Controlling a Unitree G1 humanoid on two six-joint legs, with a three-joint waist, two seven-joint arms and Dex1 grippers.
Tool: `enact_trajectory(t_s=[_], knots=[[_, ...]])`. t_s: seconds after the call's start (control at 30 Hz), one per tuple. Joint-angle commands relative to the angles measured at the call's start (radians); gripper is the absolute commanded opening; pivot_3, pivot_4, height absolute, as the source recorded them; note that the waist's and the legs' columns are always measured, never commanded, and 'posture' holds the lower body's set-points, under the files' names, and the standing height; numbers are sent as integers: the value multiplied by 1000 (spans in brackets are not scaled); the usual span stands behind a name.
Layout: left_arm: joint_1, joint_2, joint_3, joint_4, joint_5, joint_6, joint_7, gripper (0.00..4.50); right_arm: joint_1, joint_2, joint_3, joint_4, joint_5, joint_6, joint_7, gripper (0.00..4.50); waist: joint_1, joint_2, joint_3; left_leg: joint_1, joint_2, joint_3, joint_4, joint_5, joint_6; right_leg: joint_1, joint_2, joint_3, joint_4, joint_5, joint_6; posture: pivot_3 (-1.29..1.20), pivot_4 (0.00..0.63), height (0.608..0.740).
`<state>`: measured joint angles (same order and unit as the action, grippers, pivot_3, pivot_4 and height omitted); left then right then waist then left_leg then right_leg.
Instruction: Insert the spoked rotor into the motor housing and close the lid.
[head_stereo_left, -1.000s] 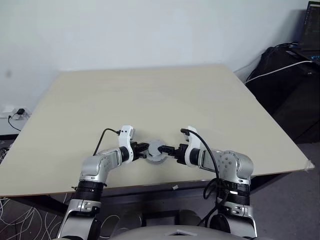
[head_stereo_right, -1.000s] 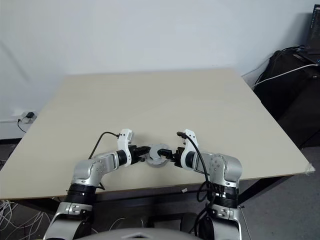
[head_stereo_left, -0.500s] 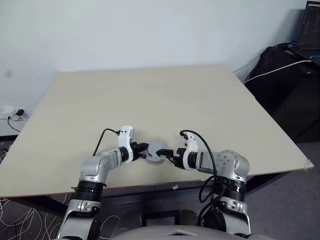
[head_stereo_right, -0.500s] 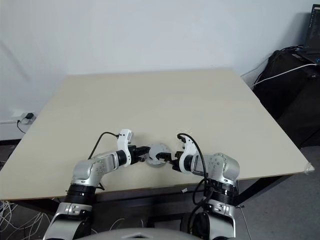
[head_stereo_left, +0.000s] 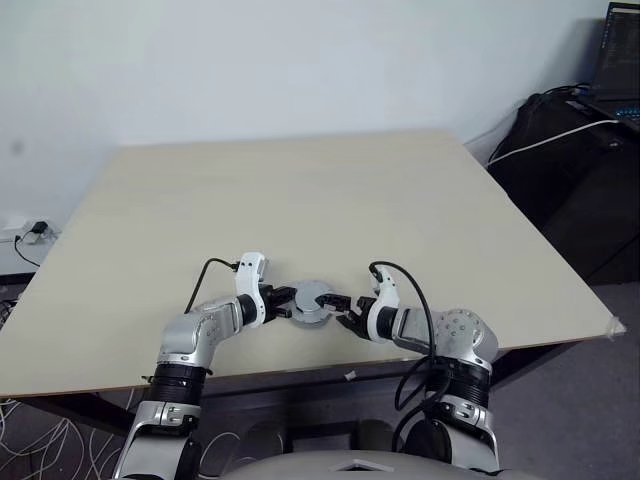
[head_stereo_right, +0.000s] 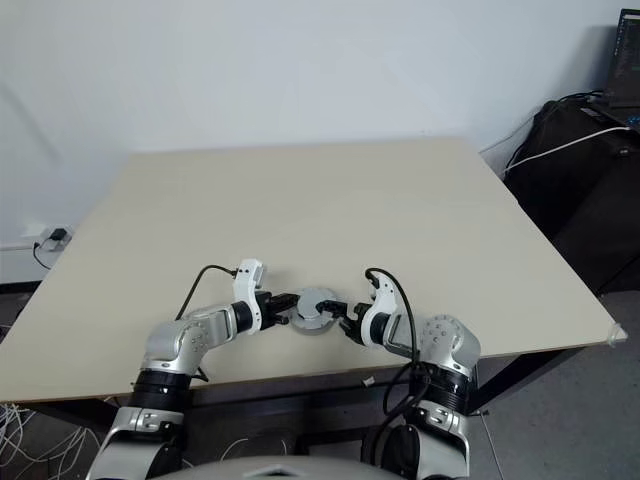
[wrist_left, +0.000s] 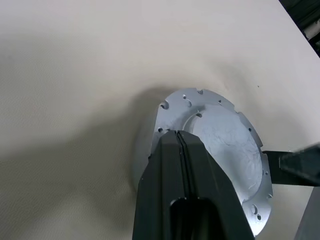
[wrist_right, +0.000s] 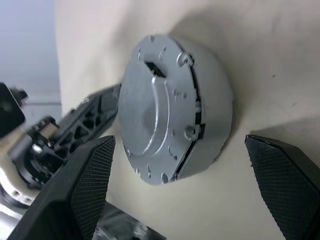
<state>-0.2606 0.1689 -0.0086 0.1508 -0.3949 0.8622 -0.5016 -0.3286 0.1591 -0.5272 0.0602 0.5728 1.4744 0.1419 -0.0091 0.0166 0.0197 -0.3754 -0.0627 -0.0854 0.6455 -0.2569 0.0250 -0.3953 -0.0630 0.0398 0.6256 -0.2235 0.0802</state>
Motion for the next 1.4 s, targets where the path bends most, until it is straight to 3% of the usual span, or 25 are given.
enact_trajectory(t_s=[0.03,0.83,1.4], knots=[[18,-3,-34,18,8,27,-3,0,-22,122,-80,8,28,-67,-76,4486,0,0,0,0,0,0,0,0,0,0,0,0,0,0,0,0,0,740],[23,-5,-30,27,11,18,1,0,-39,179,31,21,325,-68,-272,4486,-2,1,1,0,0,0,0,0,0,0,0,0,0,-1,0,0,0,740],[22,-6,-28,22,14,19,3,0,-37,132,89,136,360,-119,-268,4486,-14,1,1,0,1,0,0,1,2,0,1,0,0,-1,-1,0,0,740]])
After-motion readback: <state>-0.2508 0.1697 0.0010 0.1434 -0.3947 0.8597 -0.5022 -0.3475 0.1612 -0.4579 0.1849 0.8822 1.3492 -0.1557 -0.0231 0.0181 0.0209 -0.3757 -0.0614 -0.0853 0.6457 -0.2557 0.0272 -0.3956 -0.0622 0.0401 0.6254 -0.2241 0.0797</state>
